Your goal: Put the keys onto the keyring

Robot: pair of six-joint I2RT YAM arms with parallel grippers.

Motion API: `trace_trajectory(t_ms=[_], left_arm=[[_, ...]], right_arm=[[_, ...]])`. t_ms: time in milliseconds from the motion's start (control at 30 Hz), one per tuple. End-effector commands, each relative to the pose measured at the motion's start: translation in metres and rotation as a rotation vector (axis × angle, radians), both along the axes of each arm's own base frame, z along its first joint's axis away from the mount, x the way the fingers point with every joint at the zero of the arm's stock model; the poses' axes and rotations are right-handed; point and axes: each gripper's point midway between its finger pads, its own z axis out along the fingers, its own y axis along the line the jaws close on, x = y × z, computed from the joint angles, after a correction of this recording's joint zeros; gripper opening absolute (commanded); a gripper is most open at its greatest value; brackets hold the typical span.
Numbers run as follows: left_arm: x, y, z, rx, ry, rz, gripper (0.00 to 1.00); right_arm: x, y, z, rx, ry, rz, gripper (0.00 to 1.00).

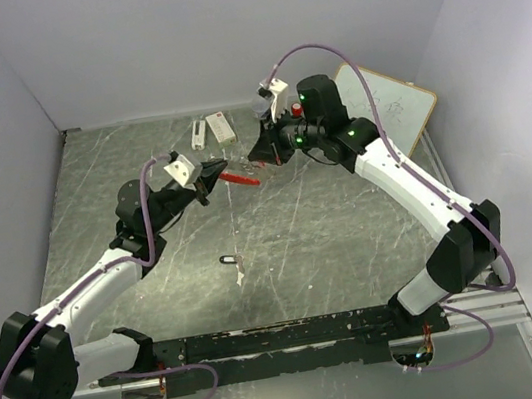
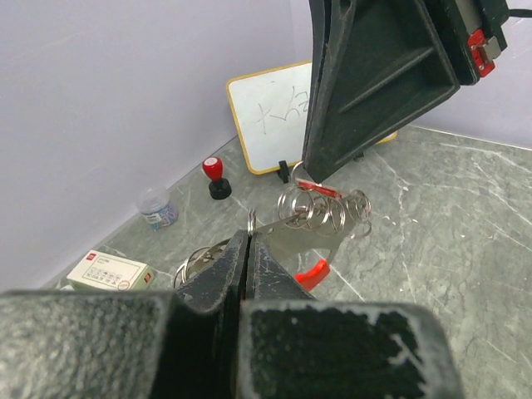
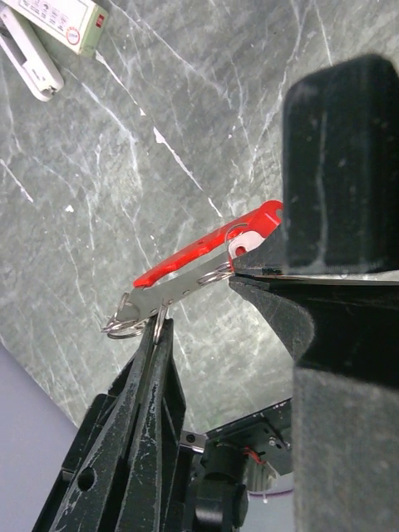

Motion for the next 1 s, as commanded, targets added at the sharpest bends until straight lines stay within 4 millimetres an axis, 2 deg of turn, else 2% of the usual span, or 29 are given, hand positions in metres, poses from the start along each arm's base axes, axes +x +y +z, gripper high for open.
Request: trace_trajectory(t_ms=[0,633,667,733,767,867,967], left_arm=[[0.003,0.007,0.003,-0.027,-0.014,0.037,0.07],[0.001,0.004,0.002,-0.044,0.024,0.019,0.08],[0.002,0.004,0.002,-0.047,0.034,0.022,0.16],[0.003,0.005,0.003,-0.048,0.055,0.029,0.46],[0.003,0.006,0.003,-0.049,0.059,0.033,0.53],[0.0,0.012,0.01,-0.077,0.041,0.056,0.64],[-0.002,0.017,0.018,-0.097,0.013,0.076,0.68]], right_arm=[[0.008,-0.006,0.026,0.015,-0.077,-0.033,0.0],[0.028,-0.01,0.068,0.066,-0.256,-0.104,0.0],[0.029,-0.011,0.068,0.066,-0.26,-0.107,0.0],[0.03,-0.011,0.069,0.063,-0.27,-0.109,0.0],[0.03,-0.012,0.071,0.061,-0.278,-0.111,0.0],[0.031,-0.014,0.071,0.05,-0.299,-0.112,0.0],[0.032,-0.015,0.07,0.028,-0.321,-0.106,0.0]])
